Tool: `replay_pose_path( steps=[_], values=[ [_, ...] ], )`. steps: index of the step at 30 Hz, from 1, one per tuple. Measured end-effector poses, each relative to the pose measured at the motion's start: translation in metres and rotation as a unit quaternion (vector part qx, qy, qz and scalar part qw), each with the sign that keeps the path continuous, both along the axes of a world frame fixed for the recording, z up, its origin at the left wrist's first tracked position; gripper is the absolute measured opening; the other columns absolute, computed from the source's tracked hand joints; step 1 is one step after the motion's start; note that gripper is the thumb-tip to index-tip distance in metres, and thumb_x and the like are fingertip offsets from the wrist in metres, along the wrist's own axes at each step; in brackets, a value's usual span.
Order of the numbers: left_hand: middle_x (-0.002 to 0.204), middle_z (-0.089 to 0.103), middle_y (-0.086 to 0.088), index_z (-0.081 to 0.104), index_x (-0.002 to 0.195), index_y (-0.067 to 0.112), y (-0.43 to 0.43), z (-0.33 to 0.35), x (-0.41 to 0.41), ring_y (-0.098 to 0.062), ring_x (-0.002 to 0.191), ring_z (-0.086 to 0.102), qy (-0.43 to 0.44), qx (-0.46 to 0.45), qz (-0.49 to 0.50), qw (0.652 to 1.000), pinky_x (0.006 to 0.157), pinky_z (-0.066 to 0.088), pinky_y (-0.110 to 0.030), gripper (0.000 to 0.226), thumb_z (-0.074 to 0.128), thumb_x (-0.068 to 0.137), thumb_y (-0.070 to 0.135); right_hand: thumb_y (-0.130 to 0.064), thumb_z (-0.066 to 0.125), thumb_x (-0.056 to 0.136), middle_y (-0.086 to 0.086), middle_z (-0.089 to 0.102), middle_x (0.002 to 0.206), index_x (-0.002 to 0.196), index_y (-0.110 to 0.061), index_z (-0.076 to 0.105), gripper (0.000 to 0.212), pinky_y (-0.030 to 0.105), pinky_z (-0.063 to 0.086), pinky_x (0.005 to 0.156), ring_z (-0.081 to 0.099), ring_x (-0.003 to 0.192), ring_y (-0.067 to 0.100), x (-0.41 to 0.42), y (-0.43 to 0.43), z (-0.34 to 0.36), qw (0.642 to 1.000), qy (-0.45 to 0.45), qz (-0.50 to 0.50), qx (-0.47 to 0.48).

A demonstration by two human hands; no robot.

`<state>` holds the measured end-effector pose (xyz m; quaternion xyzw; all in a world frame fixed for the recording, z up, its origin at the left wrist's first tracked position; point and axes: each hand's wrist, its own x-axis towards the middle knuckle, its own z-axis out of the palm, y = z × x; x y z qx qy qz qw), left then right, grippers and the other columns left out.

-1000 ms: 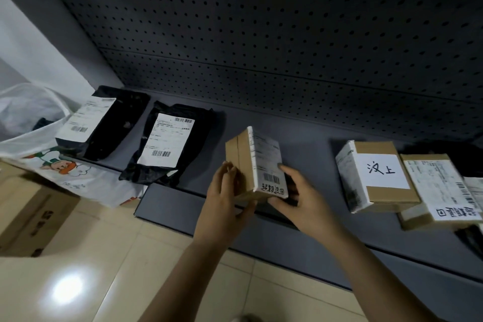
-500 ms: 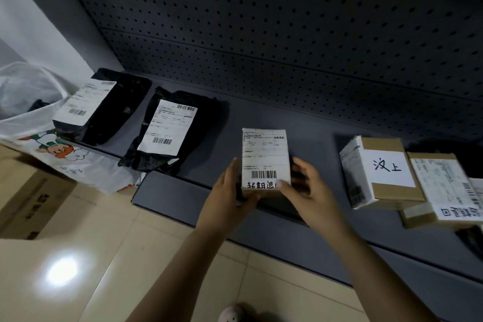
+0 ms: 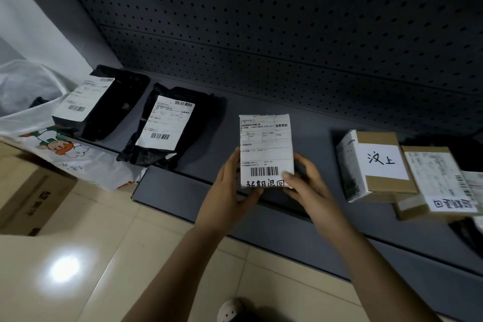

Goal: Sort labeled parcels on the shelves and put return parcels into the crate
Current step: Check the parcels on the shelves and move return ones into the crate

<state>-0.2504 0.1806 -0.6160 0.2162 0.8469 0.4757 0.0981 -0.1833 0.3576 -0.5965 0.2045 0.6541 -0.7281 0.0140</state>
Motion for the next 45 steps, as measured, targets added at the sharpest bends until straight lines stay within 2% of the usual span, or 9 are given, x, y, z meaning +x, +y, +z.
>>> replay_pose_path(
  steps=[7, 12, 18, 22, 26, 29, 32, 39, 45],
  values=[
    [0.138, 0.046, 0.001, 0.026, 0.150, 0.024, -0.009, 0.038, 0.028, -0.016, 0.123, 0.048, 0.106, -0.137, -0.022, 0.985, 0.088, 0.049, -0.032, 0.080, 0.071, 0.084, 0.031, -0.011, 0.057, 0.094, -0.018, 0.072, 0.104, 0.123, -0.036, 0.052, 0.038, 0.017, 0.054, 0.082, 0.065, 0.104, 0.002, 0.031, -0.007, 0.031, 0.997, -0.001, -0.075, -0.036],
    [0.127, 0.055, -0.012, 0.050, 0.132, 0.009, -0.026, 0.097, 0.064, -0.035, 0.112, 0.054, 0.162, -0.188, -0.024, 0.969, 0.085, 0.048, -0.042, 0.056, 0.071, 0.083, 0.026, -0.015, 0.059, 0.095, -0.018, 0.073, 0.098, 0.134, -0.033, 0.047, 0.045, 0.026, 0.051, 0.094, 0.066, 0.104, 0.006, 0.079, -0.024, 0.093, 0.995, -0.010, -0.097, -0.028],
    [0.121, 0.058, -0.014, 0.053, 0.129, 0.008, -0.055, 0.168, 0.099, -0.038, 0.106, 0.056, 0.206, -0.169, -0.072, 0.961, 0.084, 0.048, -0.045, 0.055, 0.070, 0.080, 0.025, -0.015, 0.060, 0.094, -0.019, 0.073, 0.096, 0.122, -0.042, 0.050, 0.039, 0.023, 0.052, 0.093, 0.066, 0.103, 0.003, 0.144, -0.061, 0.170, 0.988, 0.013, -0.152, -0.007],
    [0.111, 0.063, -0.010, 0.058, 0.122, 0.011, -0.078, 0.212, 0.106, -0.035, 0.097, 0.062, 0.326, -0.188, -0.119, 0.919, 0.082, 0.050, -0.045, 0.055, 0.080, 0.074, 0.025, -0.016, 0.064, 0.092, -0.011, 0.070, 0.113, 0.121, -0.044, 0.055, 0.042, 0.027, 0.051, 0.097, 0.064, 0.107, 0.002, 0.178, -0.092, 0.212, 0.975, 0.051, -0.215, 0.033],
    [0.109, 0.064, -0.008, 0.060, 0.118, 0.010, -0.090, 0.266, 0.094, -0.032, 0.094, 0.062, 0.450, -0.154, -0.172, 0.863, 0.083, 0.050, -0.043, 0.047, 0.071, 0.076, 0.028, -0.014, 0.065, 0.091, -0.011, 0.068, 0.120, 0.120, -0.048, 0.057, 0.045, 0.041, 0.046, 0.105, 0.061, 0.113, 0.004, 0.192, -0.119, 0.258, 0.954, 0.122, -0.264, 0.076],
    [0.106, 0.062, -0.008, 0.059, 0.119, 0.009, -0.090, 0.321, 0.085, -0.030, 0.093, 0.060, 0.521, -0.118, -0.195, 0.823, 0.082, 0.046, -0.040, 0.046, 0.068, 0.077, 0.029, -0.016, 0.066, 0.090, 0.000, 0.065, 0.126, 0.128, -0.042, 0.054, 0.047, 0.037, 0.049, 0.102, 0.061, 0.113, 0.008, 0.198, -0.133, 0.301, 0.929, 0.182, -0.307, 0.096],
    [0.107, 0.062, -0.009, 0.060, 0.119, 0.008, -0.085, 0.382, 0.088, -0.031, 0.097, 0.059, 0.573, -0.067, -0.195, 0.793, 0.084, 0.041, -0.039, 0.046, 0.070, 0.077, 0.025, -0.014, 0.065, 0.091, -0.002, 0.063, 0.126, 0.130, -0.040, 0.052, 0.049, 0.039, 0.049, 0.101, 0.059, 0.116, 0.007, 0.206, -0.142, 0.352, 0.901, 0.237, -0.334, 0.142],
    [0.107, 0.062, -0.010, 0.060, 0.121, 0.005, -0.075, 0.505, 0.113, -0.028, 0.100, 0.054, 0.657, 0.055, -0.158, 0.735, 0.088, 0.037, -0.036, 0.047, 0.072, 0.078, 0.019, -0.026, 0.062, 0.087, -0.004, 0.064, 0.126, 0.141, -0.030, 0.044, 0.057, 0.038, 0.049, 0.101, 0.059, 0.119, 0.011, 0.237, -0.139, 0.464, 0.841, 0.348, -0.342, 0.233],
    [0.108, 0.062, -0.009, 0.061, 0.122, 0.006, -0.069, 0.558, 0.134, -0.023, 0.101, 0.051, 0.679, 0.112, -0.118, 0.716, 0.089, 0.036, -0.035, 0.046, 0.073, 0.079, 0.018, -0.029, 0.061, 0.086, -0.007, 0.067, 0.118, 0.132, -0.041, 0.045, 0.050, 0.024, 0.051, 0.091, 0.062, 0.114, 0.010, 0.260, -0.131, 0.519, 0.814, 0.392, -0.336, 0.264]
  ],
)
